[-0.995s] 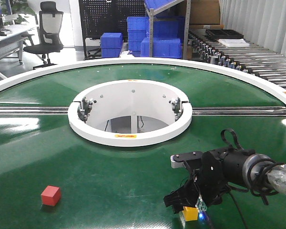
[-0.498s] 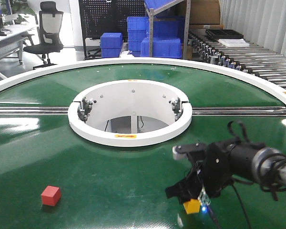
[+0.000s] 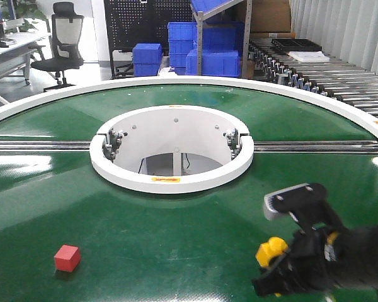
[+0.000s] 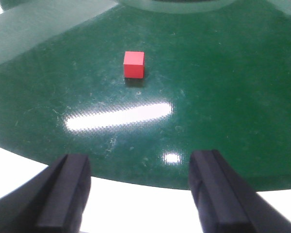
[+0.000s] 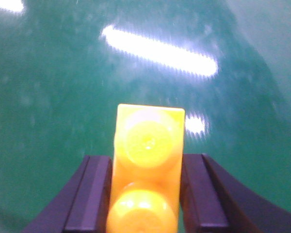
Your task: Pick red and yellow blocks into blue bin
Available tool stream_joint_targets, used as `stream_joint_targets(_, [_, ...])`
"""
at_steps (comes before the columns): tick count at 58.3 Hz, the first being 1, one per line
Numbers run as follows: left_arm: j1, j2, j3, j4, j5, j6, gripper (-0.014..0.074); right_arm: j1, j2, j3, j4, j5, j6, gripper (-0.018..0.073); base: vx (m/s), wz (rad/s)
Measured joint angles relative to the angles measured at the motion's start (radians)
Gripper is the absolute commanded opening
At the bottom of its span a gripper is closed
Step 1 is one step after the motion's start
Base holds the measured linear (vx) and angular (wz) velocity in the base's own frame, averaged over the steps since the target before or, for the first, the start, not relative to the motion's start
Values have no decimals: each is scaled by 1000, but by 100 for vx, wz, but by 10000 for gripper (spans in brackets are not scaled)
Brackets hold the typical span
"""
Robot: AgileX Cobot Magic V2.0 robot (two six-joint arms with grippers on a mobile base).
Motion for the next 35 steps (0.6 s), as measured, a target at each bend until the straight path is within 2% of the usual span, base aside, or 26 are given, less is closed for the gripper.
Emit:
stream_joint_targets(9, [0, 0, 0, 0, -4, 0, 546, -1, -109, 98, 0, 0, 0, 271, 0, 0])
stream_joint_targets(19, [0, 32, -28, 0, 16, 0, 634, -1, -160, 124, 0, 45, 0, 271, 0, 0])
stream_joint_targets(25, [0, 111, -86, 0, 35, 0, 676, -1, -164, 124, 0, 66, 0, 271, 0, 0])
stream_joint_targets(35, [0, 325, -196, 0, 43, 0, 676, -1, -164, 124, 0, 75, 0, 271, 0, 0])
